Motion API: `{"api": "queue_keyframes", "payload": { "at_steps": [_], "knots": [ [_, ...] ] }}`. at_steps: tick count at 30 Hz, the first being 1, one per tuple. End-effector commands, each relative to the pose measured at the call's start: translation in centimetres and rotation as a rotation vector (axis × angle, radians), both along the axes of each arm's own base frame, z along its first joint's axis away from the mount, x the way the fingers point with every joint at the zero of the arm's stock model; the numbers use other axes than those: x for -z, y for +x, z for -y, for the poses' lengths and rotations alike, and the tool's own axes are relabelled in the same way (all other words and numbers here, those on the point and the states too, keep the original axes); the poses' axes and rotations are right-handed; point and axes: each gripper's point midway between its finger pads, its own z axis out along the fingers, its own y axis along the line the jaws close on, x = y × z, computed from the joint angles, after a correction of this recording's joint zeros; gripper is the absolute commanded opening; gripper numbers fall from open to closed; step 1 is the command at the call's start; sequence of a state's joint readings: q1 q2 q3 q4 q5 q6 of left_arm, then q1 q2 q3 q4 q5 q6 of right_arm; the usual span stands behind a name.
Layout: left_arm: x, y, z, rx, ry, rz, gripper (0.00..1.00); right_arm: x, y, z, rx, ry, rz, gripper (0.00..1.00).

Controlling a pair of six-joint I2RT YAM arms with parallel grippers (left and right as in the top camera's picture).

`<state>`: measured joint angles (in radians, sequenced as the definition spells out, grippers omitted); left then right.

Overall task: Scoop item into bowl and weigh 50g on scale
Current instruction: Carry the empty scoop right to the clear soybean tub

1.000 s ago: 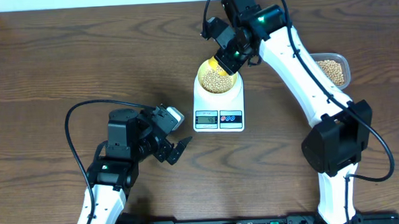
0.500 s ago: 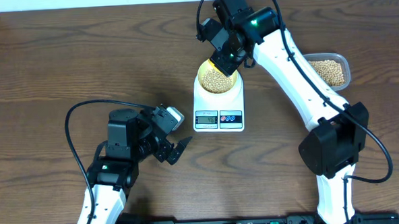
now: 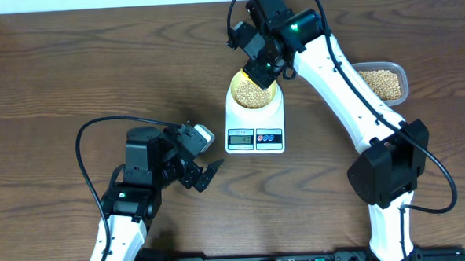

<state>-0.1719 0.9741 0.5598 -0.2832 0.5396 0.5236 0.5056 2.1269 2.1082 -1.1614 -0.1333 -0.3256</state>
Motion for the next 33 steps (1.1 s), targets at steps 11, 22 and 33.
{"api": "queue_keyframes", "payload": {
  "at_steps": [11,22,33],
  "knots": [
    [-0.6,0.3,-0.2,-0.012,0.002,0.018,0.99,-2.3,0.7,0.4,0.033,0.032,0.049,0.01],
    [-0.6,0.3,-0.2,-0.012,0.002,0.018,0.99,-3.3,1.2,-0.1,0.097,0.101,0.049,0.01],
    [-0.6,0.3,-0.2,-0.012,0.002,0.018,0.99,-9.6,3.3,11.7,0.402,0.218,0.08,0.01]
  ]
}}
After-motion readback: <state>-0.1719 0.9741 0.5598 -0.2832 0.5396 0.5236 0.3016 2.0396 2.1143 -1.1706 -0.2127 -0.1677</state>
